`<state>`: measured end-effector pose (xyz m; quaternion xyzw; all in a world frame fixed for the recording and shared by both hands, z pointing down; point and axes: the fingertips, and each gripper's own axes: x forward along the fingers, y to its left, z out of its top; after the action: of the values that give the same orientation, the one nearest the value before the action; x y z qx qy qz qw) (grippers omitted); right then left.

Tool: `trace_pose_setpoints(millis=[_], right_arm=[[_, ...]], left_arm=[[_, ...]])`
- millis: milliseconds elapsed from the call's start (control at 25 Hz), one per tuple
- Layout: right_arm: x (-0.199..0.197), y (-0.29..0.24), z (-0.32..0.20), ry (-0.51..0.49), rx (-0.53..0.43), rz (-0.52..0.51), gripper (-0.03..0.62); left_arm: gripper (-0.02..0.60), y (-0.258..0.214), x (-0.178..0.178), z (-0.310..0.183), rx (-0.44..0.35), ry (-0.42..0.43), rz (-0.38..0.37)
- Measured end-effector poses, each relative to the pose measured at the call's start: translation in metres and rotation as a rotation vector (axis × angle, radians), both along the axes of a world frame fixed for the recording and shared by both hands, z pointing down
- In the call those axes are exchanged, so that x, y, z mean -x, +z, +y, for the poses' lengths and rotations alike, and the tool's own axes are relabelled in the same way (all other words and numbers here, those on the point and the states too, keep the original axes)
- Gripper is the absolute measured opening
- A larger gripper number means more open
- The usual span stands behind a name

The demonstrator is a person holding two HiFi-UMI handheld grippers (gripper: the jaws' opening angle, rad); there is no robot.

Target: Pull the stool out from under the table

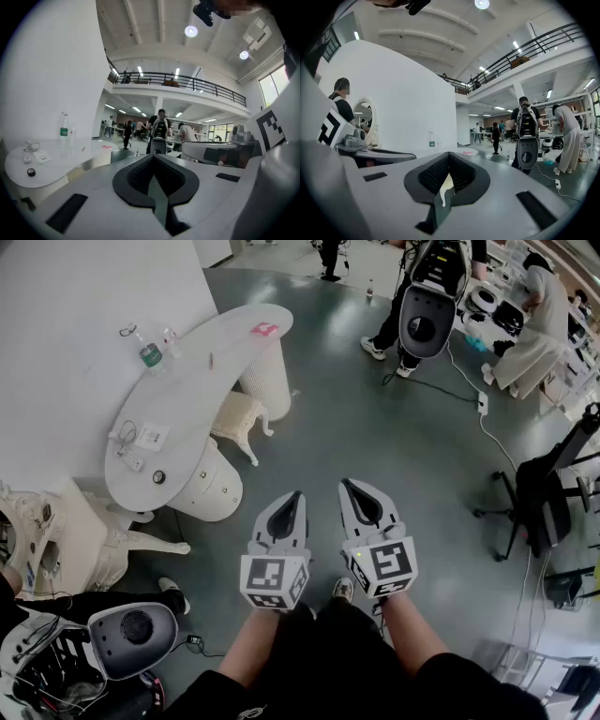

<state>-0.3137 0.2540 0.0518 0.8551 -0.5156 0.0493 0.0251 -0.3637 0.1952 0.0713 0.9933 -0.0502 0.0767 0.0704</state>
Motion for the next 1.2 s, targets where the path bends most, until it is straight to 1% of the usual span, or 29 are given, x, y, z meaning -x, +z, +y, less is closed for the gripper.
trace_pose_setpoints(millis=[160,360,520,840,1000,1200], right_arm=[[-0.006,0.0,0.009,0.007,-0.01,-0.003,0.006],[-0.018,0.007,0.025,0.016,-0.017,-0.046,0.006],[-0.029,0.007,0.043,0.013,-0.021,-0.032,0.006],[-0.063,0.014,0.068,-0.017,0.032,0.024,0.006],[-0.089,0.025,0.07,-0.001,0.032,-0.01,0.006],[-0.13,0.034,0.049,0.021,0.047,-0.032,0.006]], left_arm=[[0.006,-0.003,-0.007,0.009,-0.013,0.002,0.004],[0.006,-0.001,-0.018,0.024,-0.017,0.004,-0.007],[0.006,0.001,-0.033,0.042,-0.025,0.009,-0.014],[0.006,0.012,-0.076,0.068,-0.055,-0.02,-0.005],[0.006,0.022,-0.1,0.067,-0.041,0.012,-0.025],[0.006,0.034,-0.146,0.048,-0.03,0.036,-0.051]])
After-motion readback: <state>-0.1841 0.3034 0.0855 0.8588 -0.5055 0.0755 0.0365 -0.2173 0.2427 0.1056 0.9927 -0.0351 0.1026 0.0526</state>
